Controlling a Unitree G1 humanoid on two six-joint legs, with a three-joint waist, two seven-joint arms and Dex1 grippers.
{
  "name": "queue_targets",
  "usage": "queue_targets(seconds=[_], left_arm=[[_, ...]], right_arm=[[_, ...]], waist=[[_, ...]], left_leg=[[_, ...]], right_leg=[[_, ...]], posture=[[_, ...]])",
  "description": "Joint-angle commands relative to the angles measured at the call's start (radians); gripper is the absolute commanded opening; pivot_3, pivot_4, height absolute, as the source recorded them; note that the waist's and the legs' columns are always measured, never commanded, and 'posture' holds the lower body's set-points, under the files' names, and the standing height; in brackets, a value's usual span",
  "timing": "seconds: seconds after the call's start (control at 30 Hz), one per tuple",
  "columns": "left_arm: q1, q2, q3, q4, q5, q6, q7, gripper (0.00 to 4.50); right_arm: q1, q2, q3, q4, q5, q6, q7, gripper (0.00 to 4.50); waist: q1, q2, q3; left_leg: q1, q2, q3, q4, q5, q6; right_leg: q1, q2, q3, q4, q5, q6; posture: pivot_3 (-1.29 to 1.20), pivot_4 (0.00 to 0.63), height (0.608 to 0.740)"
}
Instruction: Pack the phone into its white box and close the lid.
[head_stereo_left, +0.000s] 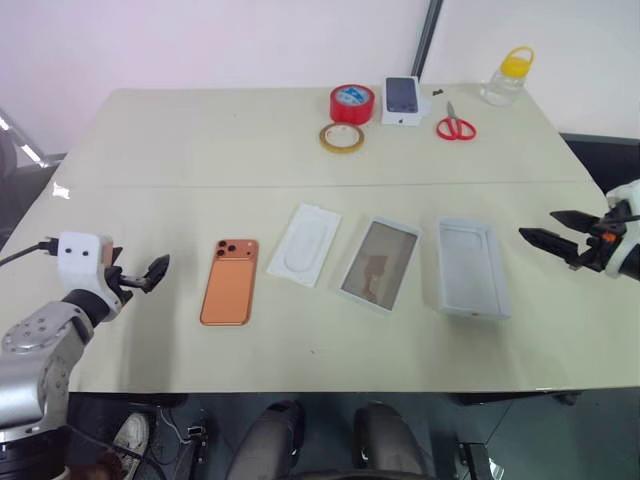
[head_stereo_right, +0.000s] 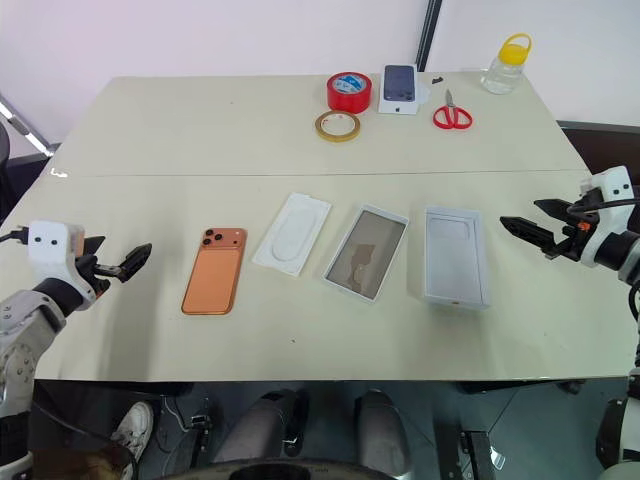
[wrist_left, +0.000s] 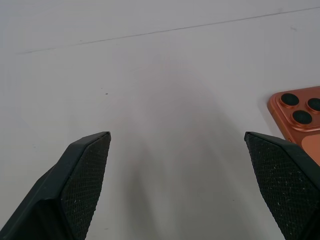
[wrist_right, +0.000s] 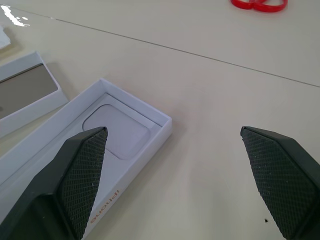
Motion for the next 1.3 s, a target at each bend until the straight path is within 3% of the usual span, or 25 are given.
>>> queue_targets(seconds=[0.03,0.47,0.7,0.83,0.97,1.13,1.3], left_arm=[[0.002,-0.001,0.012,-0.037,-0.005,0.001,0.006,4.50],[-0.128,-0.016,-0.053,-0.051,-0.041,0.082,0.007,4.50],[-0.355,-0.104,-0.316,-0.077,-0.077,0.211,-0.009,4.50],[-0.460,-0.149,-0.372,-0.027,-0.097,0.336,0.011,4.50],[-0.534,-0.180,-0.377,0.033,-0.100,0.462,0.056,4.50],[-0.661,-0.289,-0.326,0.149,-0.128,0.637,0.126,4.50],[-0.716,-0.292,-0.378,0.204,-0.107,0.703,0.123,4.50]], right_arm=[[-0.003,-0.020,-0.010,-0.042,0.007,-0.003,0.007,4.45],[0.043,0.031,0.032,-0.276,0.022,0.044,-0.027,4.45],[0.101,0.094,0.090,-0.602,0.057,0.124,-0.090,4.45],[0.135,0.126,0.109,-0.776,0.090,0.193,-0.149,4.45],[0.143,0.150,0.128,-0.872,0.117,0.246,-0.198,4.45],[0.154,0.181,0.166,-0.932,0.128,0.258,-0.226,4.45],[0.153,0.178,0.193,-0.946,0.129,0.245,-0.225,4.45]], waist=[[0.000,0.000,0.000],[0.002,0.000,0.000],[0.004,0.000,0.000],[0.000,-0.001,0.000],[-0.003,-0.001,0.000],[0.008,-0.003,0.002],[0.011,-0.003,0.002]], left_leg=[[0.000,0.000,0.000,0.000,0.000,0.000],[0.000,0.000,0.000,0.000,0.000,0.000],[0.000,0.000,0.000,0.001,0.003,-0.005],[-0.001,0.000,0.000,0.001,0.003,-0.005],[-0.001,0.000,0.000,0.001,0.003,-0.005],[-0.002,0.000,-0.001,0.002,0.003,-0.005],[-0.002,0.000,0.000,0.002,0.003,-0.006]], right_leg=[[0.000,0.000,0.000,0.000,0.000,0.000],[0.000,0.000,0.000,0.000,0.000,0.000],[0.000,0.000,0.000,0.000,0.000,0.000],[0.000,0.000,0.000,0.000,0.000,0.000],[0.000,0.001,0.000,0.000,0.000,0.000],[0.000,0.001,0.000,0.000,0.000,0.001],[-0.001,0.001,-0.001,0.000,0.000,0.001]], posture=[[0.00,0.150,0.740],[0.00,0.150,0.740],[0.00,0.150,0.740],[0.00,0.150,0.740],[0.00,0.150,0.740],[0.00,0.150,0.740],[0.00,0.150,0.740]])
